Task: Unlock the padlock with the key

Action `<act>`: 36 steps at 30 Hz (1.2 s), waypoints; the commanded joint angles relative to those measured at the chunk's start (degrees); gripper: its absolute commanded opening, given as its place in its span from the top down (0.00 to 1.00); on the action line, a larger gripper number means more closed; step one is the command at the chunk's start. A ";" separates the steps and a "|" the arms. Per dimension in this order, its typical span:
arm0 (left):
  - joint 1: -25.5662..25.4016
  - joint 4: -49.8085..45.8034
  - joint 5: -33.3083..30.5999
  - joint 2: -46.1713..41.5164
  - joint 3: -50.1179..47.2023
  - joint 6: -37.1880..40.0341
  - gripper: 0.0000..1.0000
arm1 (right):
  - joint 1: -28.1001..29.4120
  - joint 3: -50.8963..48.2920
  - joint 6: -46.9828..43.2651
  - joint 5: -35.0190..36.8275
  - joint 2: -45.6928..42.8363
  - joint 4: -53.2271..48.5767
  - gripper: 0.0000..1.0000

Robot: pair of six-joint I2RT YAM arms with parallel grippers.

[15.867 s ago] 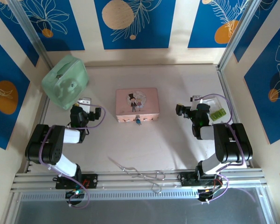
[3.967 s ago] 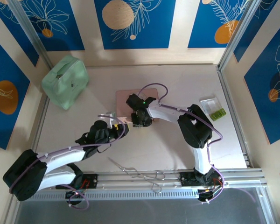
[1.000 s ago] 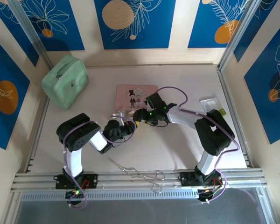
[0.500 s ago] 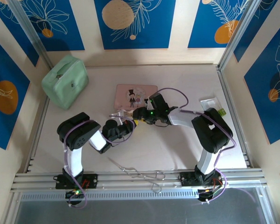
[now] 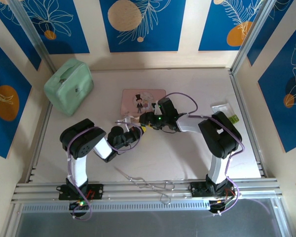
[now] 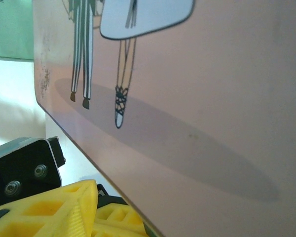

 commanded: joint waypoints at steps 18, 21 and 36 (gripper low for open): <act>1.52 0.63 1.26 -3.25 -0.54 0.37 0.65 | 0.31 -2.41 3.22 -0.01 1.78 -3.95 0.91; 1.74 -1.70 0.93 -7.03 -1.52 2.15 0.48 | 0.72 -1.73 3.31 1.03 1.84 -5.89 0.98; 3.49 -5.65 0.28 -11.31 -5.03 1.11 0.51 | 2.50 -1.23 5.57 5.26 0.34 -12.90 1.00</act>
